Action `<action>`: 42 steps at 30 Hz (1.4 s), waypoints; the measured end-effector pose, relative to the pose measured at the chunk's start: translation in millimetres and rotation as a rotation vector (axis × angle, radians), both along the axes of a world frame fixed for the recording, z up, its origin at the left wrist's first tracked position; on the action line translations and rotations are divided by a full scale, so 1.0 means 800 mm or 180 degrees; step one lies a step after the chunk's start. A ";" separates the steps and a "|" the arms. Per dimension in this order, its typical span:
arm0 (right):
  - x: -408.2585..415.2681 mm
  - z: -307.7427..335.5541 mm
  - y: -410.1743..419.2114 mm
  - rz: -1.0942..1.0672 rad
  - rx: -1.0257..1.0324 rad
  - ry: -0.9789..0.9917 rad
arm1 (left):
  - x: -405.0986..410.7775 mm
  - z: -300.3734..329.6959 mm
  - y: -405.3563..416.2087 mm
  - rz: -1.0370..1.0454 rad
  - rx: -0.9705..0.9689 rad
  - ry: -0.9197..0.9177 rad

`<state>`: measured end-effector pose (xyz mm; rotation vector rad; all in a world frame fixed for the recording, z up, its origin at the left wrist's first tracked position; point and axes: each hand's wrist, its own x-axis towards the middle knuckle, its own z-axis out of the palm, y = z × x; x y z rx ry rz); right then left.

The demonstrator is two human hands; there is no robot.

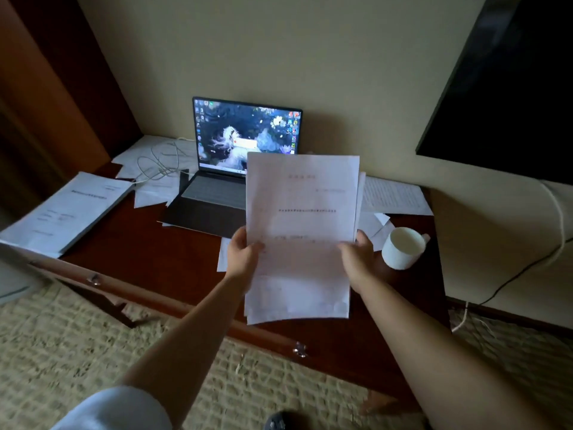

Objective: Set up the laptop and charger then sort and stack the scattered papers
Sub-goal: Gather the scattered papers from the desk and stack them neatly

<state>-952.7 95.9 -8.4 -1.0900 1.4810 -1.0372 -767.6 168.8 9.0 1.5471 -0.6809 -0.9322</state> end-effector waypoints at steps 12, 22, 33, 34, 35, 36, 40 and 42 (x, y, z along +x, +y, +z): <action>-0.015 0.051 0.035 -0.0088 -0.0692 -0.0352 | -0.040 0.026 0.025 0.0241 -0.0226 -0.0450; -0.013 0.058 0.033 -0.0142 -0.0604 -0.0176 | -0.055 0.040 0.015 0.0302 -0.0126 -0.0329; -0.033 0.020 0.029 0.0097 -0.0083 0.0397 | -0.085 -0.003 0.003 0.0412 0.0303 -0.0020; -0.035 0.016 0.027 0.0073 -0.0058 0.0468 | -0.088 -0.004 0.001 0.0482 0.0267 -0.0015; -0.038 0.017 0.023 0.0049 -0.0034 0.0607 | -0.089 -0.004 -0.001 0.0555 0.0227 -0.0005; -0.042 0.016 0.020 0.0072 -0.0003 0.0752 | -0.091 -0.005 -0.003 0.0608 0.0208 0.0031; -0.046 -0.014 0.020 0.0858 0.0409 0.0982 | -0.105 -0.033 0.008 0.0726 0.0431 0.0248; -0.041 -0.023 0.024 0.1076 0.0414 0.1105 | -0.106 -0.047 0.018 0.0884 0.0491 0.0355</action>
